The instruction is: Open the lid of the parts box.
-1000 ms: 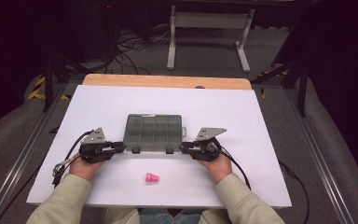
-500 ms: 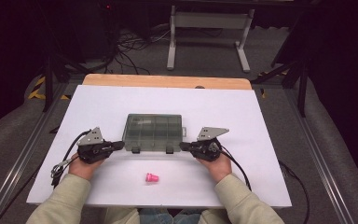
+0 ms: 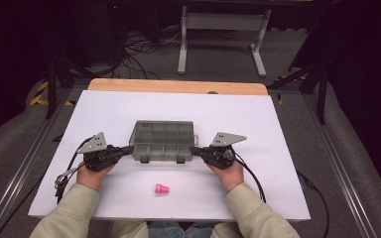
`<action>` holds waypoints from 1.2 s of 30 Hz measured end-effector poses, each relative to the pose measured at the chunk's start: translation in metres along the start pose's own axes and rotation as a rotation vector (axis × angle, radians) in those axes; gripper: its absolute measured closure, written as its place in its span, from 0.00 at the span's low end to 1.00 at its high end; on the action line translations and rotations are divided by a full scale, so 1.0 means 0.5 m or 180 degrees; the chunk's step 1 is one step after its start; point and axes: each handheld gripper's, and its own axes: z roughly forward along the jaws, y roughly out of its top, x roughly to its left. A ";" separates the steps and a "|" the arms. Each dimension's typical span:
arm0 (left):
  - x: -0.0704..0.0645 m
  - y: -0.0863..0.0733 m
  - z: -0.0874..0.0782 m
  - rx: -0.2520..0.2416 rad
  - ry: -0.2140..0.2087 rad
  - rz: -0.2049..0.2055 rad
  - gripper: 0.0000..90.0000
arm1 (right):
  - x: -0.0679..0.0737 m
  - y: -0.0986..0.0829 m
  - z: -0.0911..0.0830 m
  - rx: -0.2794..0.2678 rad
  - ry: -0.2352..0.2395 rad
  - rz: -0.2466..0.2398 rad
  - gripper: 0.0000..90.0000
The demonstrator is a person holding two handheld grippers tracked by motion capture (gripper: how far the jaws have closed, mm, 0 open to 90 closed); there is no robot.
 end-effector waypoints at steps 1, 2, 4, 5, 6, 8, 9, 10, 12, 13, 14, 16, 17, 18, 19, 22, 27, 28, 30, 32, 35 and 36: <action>0.002 -0.001 0.000 -0.0028 0.0000 -0.0029 1.00 | 0.000 0.001 -0.001 -0.0030 -0.0039 0.0009 1.00; 0.002 -0.001 0.000 -0.0028 0.0000 -0.0029 1.00 | -0.001 0.001 -0.001 -0.0036 -0.0056 0.0013 1.00; 0.002 0.000 -0.001 -0.0048 0.0030 -0.0034 1.00 | -0.001 0.001 -0.001 -0.0042 -0.0059 0.0017 1.00; 0.002 0.000 -0.001 -0.0055 0.0041 -0.0033 1.00 | -0.002 0.000 -0.001 -0.0049 -0.0064 0.0026 1.00; 0.002 0.000 -0.001 -0.0056 0.0047 -0.0031 1.00 | -0.002 0.000 -0.001 -0.0049 -0.0064 0.0026 1.00; 0.001 0.000 -0.001 -0.0062 0.0061 -0.0024 1.00 | -0.003 0.000 -0.001 -0.0050 -0.0060 0.0036 1.00; 0.001 0.000 -0.001 -0.0061 0.0067 -0.0019 1.00 | -0.003 0.000 -0.001 -0.0044 -0.0058 0.0039 1.00; 0.001 0.000 -0.001 -0.0062 0.0068 -0.0018 1.00 | -0.003 -0.001 0.000 -0.0037 -0.0059 0.0042 1.00; 0.000 0.001 -0.002 -0.0063 0.0077 -0.0023 1.00 | -0.003 -0.001 0.000 -0.0024 -0.0053 0.0056 1.00; 0.000 0.001 -0.002 -0.0060 0.0093 -0.0019 1.00 | -0.003 -0.002 0.000 -0.0011 -0.0053 0.0057 1.00; 0.000 0.001 -0.002 -0.0057 0.0105 -0.0023 1.00 | -0.003 -0.002 0.000 0.0011 -0.0051 0.0061 1.00; 0.001 0.001 -0.002 -0.0059 0.0106 -0.0033 1.00 | -0.003 -0.004 0.000 0.0066 -0.0041 0.0066 0.98; 0.001 0.001 -0.002 -0.0059 0.0106 -0.0033 1.00 | -0.004 -0.004 0.000 0.0126 0.0003 0.0073 0.88; 0.001 0.001 -0.002 -0.0060 0.0106 -0.0034 1.00 | -0.004 -0.004 0.000 0.0126 0.0003 0.0073 0.88; 0.001 0.001 -0.002 -0.0064 0.0104 -0.0037 1.00 | -0.004 -0.004 0.001 0.0178 0.0013 0.0062 0.77; 0.001 0.002 -0.001 -0.0079 0.0114 -0.0029 1.00 | -0.004 -0.001 0.001 0.0311 -0.0117 0.0019 0.46; 0.000 0.003 0.000 -0.0085 0.0136 -0.0019 1.00 | -0.012 0.017 -0.001 0.0399 -0.0309 -0.0060 0.26; 0.000 0.003 -0.001 -0.0086 0.0132 -0.0019 1.00 | -0.012 0.027 -0.001 0.0429 -0.0348 -0.0171 0.26; 0.000 0.003 -0.001 -0.0086 0.0124 -0.0020 1.00 | -0.011 0.043 -0.002 0.0456 -0.0374 -0.0288 0.25; 0.000 0.003 -0.001 -0.0101 0.0119 -0.0024 1.00 | -0.010 0.060 -0.001 0.0484 -0.0406 -0.0384 0.25; -0.001 0.003 -0.001 -0.0095 0.0124 -0.0021 1.00 | -0.012 0.075 0.005 0.0553 -0.0418 -0.0443 0.24; -0.001 0.004 -0.001 -0.0089 0.0129 -0.0015 1.00 | -0.013 0.077 0.008 0.0572 -0.0414 -0.0452 0.23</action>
